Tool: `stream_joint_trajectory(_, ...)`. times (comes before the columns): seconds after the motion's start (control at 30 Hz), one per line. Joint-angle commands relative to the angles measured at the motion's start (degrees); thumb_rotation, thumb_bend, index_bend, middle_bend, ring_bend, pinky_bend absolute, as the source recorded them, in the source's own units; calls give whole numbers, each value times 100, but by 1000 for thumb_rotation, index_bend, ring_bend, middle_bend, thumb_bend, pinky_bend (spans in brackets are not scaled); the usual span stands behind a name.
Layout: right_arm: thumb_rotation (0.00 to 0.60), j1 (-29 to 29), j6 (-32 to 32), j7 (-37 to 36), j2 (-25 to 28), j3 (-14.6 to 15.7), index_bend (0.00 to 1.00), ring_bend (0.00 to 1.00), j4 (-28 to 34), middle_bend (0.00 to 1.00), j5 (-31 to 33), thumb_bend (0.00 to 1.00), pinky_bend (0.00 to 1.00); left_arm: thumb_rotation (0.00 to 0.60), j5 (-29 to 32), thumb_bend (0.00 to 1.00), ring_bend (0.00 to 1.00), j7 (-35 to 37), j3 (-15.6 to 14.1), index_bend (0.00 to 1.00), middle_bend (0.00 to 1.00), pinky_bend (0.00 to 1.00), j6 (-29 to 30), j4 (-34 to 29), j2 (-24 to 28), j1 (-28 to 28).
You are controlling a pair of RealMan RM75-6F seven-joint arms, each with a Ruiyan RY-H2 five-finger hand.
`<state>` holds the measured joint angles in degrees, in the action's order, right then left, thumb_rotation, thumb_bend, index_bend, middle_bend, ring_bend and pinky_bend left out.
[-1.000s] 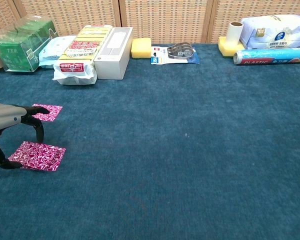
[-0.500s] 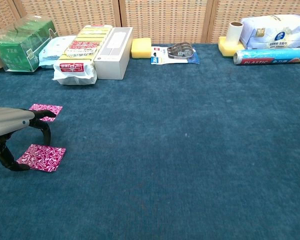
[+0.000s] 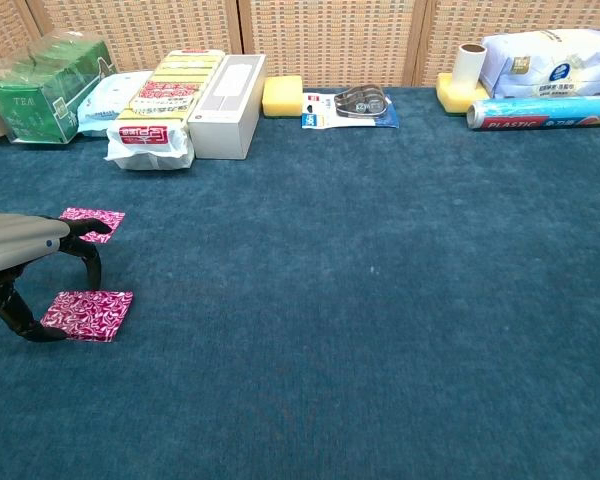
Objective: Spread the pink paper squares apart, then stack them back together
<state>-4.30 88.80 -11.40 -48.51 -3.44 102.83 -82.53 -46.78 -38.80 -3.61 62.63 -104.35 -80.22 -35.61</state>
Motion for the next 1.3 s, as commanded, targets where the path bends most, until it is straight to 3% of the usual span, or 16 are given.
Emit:
stream_joint_trajectory(0.03, 527, -5, 10, -9, 5, 1, 82, 0, 3, 0, -6, 0, 0, 600, 29, 185, 0, -26, 1, 400, 0, 0, -2, -2, -1, -8)
stream_joint_trajectory(0.63, 529, -18, 40, -21, -1, -6, 83, 0, 8, 0, -1, 0, 0, 600, -134, 180, 0, -133, -84, 397, 0, 0, 29, 54, 51, -12)
stream_joint_trajectory(1.3, 529, -17, 34, -41, -3, -6, 83, 0, -8, 0, -6, 0, 0, 600, -287, 168, 0, -22, -63, 294, 0, 0, 9, 18, 139, 24)
